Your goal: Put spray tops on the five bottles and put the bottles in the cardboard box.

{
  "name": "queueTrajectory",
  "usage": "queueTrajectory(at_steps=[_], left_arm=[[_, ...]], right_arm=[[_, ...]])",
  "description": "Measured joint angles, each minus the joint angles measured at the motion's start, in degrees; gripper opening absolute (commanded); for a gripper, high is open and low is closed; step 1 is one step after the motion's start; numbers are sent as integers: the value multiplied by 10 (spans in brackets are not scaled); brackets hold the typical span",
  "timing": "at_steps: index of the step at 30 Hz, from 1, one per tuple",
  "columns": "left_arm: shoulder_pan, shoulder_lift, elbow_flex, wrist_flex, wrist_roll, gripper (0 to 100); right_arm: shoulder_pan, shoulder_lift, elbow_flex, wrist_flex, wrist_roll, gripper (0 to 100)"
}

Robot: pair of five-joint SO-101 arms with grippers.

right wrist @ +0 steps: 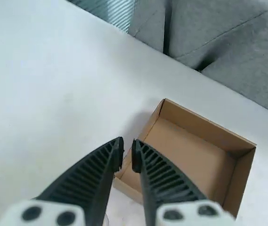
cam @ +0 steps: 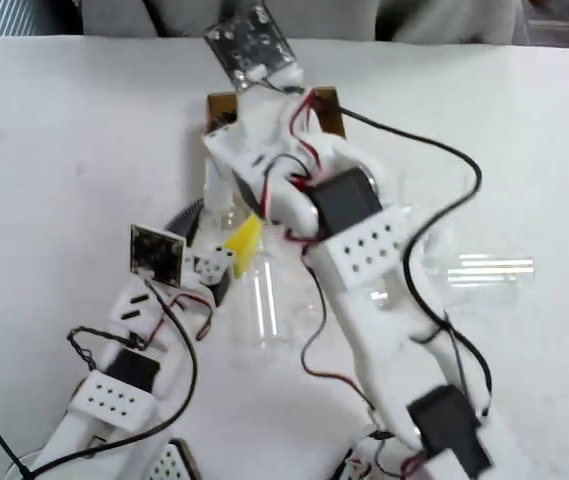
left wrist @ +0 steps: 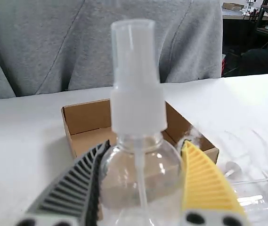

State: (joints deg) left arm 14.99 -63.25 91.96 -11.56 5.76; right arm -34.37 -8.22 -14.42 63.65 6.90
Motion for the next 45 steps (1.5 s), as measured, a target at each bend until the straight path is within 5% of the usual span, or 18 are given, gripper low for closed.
queueTrajectory(at_steps=[12,25,40,45], left_arm=[[0,0,0,0,0,87],[0,1,1,0,0,86],[-1,1,9,0,0,84],[-1,1,11,0,0,84]], right_arm=[[-1,121,-179,189,-46,16],[-47,122,-195,241,-61,16],[76,76,-262,228,-61,16],[151,57,-262,319,-61,16]])
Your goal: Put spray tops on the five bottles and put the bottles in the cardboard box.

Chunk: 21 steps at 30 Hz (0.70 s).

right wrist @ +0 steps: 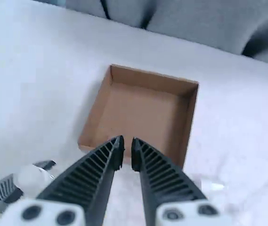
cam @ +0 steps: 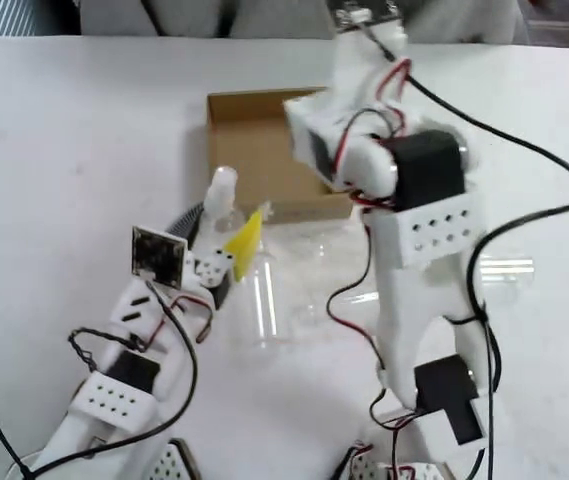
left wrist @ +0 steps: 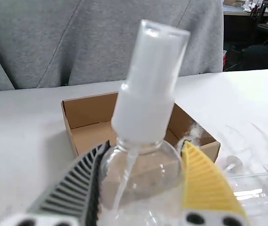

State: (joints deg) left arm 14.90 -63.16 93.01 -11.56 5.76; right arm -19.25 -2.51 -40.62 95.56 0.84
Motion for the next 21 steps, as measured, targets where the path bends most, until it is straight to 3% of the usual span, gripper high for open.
queueTrajectory(at_steps=[9,13,16,21], left_arm=[[-39,0,-53,-24,0,84],[-54,0,-106,-24,0,84],[-53,23,-155,-24,0,84],[-54,155,-258,-24,0,84]], right_arm=[[141,-49,196,15,8,16],[184,-103,320,11,95,16],[200,-158,425,-21,142,16],[231,-255,608,-120,155,16]])
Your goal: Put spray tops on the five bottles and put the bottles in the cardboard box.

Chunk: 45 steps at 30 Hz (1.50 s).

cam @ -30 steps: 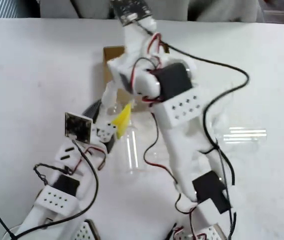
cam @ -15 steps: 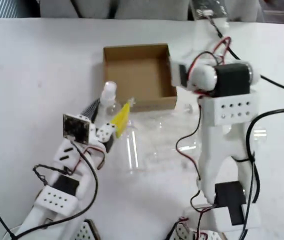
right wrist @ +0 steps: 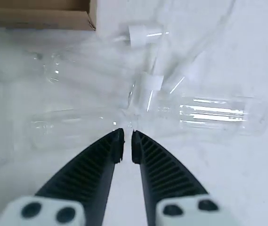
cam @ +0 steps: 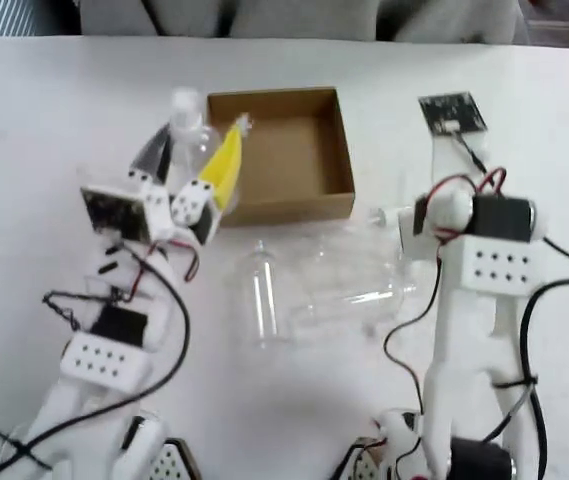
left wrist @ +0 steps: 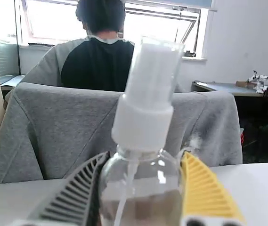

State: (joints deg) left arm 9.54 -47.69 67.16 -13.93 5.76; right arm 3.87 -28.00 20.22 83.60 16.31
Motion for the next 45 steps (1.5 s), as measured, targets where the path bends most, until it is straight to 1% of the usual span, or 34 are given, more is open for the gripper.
queueTrajectory(at_steps=[6,13,17,21,25,28,37,43,45], left_arm=[[-12,179,-136,-4,0,85],[-23,334,-214,-126,0,84],[-20,426,-255,-159,0,84],[-25,528,-305,-207,0,83],[-26,630,-370,-265,0,83],[-27,698,-417,-287,0,83],[-54,840,-550,-290,0,83],[-52,899,-615,-290,0,83],[-55,912,-636,-279,0,83]], right_arm=[[32,-101,204,-138,1,16],[72,-204,391,-286,2,16],[78,-258,484,-360,1,16],[76,-319,565,-408,2,17],[76,-387,631,-431,2,20],[76,-443,670,-433,2,20],[64,-598,750,-433,2,21],[64,-663,753,-408,2,21],[55,-678,754,-396,2,21]])
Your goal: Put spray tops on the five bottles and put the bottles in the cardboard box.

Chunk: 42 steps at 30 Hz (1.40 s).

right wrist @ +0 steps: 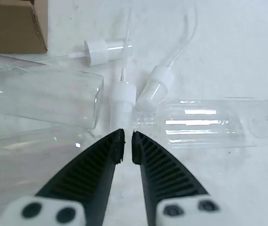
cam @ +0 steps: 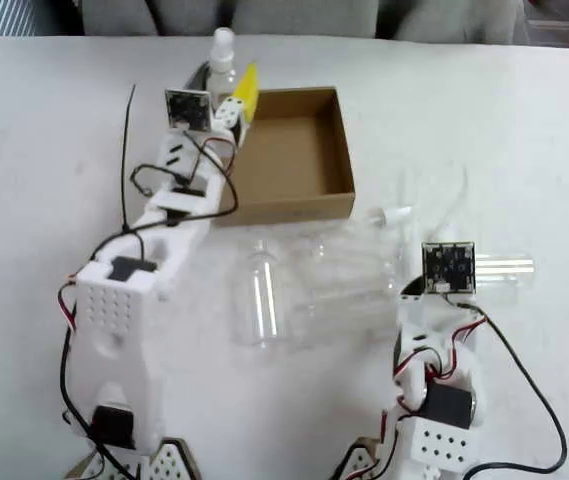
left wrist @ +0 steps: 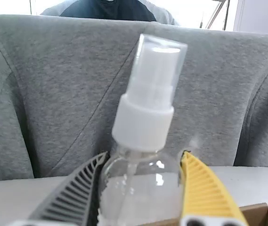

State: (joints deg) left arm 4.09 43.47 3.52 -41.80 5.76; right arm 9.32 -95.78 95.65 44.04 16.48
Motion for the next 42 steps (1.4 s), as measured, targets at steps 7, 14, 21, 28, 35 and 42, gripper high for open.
queueTrajectory(at_steps=[7,14,21,28,35,42], left_arm=[[-2,42,-55,32,0,83],[-2,81,-89,32,0,83],[-16,99,-106,33,0,83],[-17,151,-165,33,3,83],[-17,165,-214,95,1,85],[-17,165,-215,96,1,155]], right_arm=[[-6,-16,1,12,2,21],[-6,-16,1,12,2,21],[-6,-16,1,12,2,21],[-6,-16,1,12,2,21],[-6,-16,1,12,2,21],[-6,-16,1,12,2,21]])
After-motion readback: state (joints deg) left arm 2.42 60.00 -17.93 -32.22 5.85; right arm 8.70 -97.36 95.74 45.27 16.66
